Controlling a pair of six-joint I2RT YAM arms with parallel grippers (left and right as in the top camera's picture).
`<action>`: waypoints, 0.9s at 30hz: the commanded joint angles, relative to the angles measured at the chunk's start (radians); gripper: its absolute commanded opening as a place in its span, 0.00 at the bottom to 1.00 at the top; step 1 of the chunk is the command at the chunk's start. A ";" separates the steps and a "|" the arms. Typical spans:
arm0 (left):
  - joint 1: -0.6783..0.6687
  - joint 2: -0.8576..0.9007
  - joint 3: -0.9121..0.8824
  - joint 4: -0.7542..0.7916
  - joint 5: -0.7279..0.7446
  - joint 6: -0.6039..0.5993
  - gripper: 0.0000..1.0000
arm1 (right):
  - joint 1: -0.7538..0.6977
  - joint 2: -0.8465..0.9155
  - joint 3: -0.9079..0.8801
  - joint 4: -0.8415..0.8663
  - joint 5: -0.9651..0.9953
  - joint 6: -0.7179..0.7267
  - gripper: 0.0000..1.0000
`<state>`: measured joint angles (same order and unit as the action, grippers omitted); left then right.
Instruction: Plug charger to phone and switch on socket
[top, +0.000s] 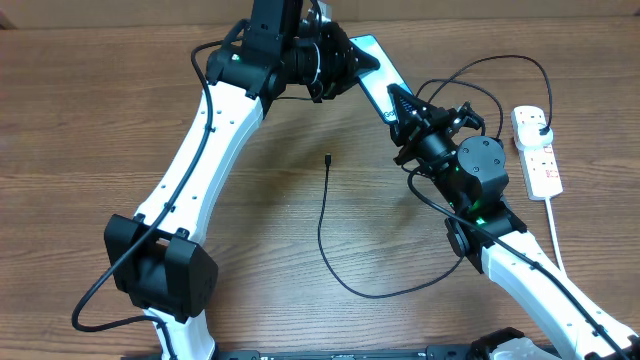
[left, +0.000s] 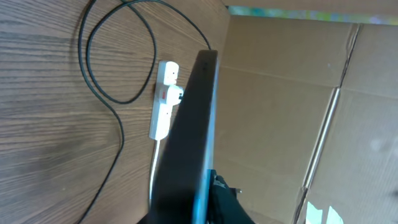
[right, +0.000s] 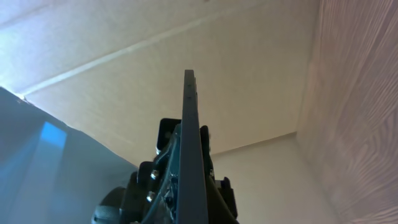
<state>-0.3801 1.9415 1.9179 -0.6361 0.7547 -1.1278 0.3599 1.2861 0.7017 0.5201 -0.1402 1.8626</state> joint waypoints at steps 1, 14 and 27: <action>-0.012 -0.004 0.009 0.015 -0.003 0.022 0.07 | 0.018 0.000 0.035 0.002 -0.101 -0.026 0.04; -0.006 -0.004 0.009 0.012 -0.007 0.086 0.04 | 0.018 0.000 0.035 -0.054 -0.101 -0.030 0.39; 0.137 -0.004 0.009 -0.228 -0.055 0.628 0.04 | -0.077 0.000 0.034 -0.512 -0.091 -0.534 0.76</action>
<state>-0.3088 1.9415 1.9179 -0.8272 0.6998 -0.7258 0.3229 1.2861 0.7216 0.0669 -0.2367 1.5547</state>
